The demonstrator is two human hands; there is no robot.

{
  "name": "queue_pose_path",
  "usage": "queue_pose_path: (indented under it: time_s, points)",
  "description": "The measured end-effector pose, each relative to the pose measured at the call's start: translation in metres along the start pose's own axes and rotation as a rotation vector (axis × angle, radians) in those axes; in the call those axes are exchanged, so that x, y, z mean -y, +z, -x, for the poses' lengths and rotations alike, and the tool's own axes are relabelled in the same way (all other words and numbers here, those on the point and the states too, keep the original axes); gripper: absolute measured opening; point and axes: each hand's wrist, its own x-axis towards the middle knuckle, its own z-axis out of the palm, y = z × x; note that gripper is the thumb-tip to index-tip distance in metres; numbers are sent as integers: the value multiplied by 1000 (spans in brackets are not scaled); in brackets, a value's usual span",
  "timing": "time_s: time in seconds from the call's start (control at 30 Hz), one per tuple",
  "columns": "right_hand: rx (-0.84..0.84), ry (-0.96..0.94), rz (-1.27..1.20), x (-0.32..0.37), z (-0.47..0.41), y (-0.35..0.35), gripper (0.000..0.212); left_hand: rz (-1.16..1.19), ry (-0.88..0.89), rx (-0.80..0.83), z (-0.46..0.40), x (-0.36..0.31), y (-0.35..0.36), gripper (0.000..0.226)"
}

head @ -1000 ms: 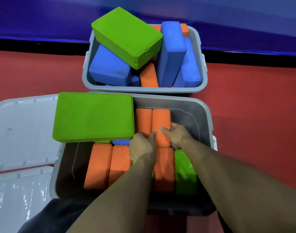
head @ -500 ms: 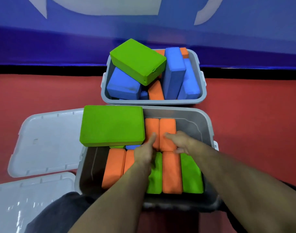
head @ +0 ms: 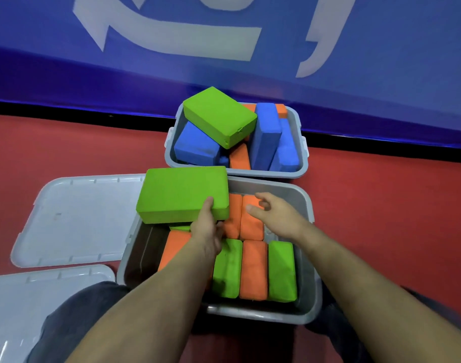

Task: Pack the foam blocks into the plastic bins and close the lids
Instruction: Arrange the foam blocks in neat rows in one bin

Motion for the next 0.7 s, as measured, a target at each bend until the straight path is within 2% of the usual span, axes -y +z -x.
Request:
queue_pose_path:
  time_s: [0.13, 0.23, 0.27, 0.33, 0.4, 0.57, 0.7]
  points:
    - [-104, -88, 21, 8, -12, -9, 77, -150, 23, 119, 26, -18, 15, 65]
    - [-215, -204, -63, 28, -9, -31, 68, -307, 122, 69, 49, -42, 15, 95]
    - [-228, -246, -88, 34, -7, -37, 64, -377, 200, 81, 56, -49, 14, 89]
    - [-190, -303, -118, 43, -1, -44, 59, -491, 299, 123, 68, -57, 18, 57]
    - [-105, -313, -91, 46, 6, -47, 62, -526, 293, 189, 78, -60, 26, 43]
    - [-26, -310, 92, 39, 22, -57, 73, -572, 203, 326, 82, -47, 44, 67]
    - [-52, -270, 144, 26, 23, -72, 104, -528, 196, 452, 90, -43, 56, 64]
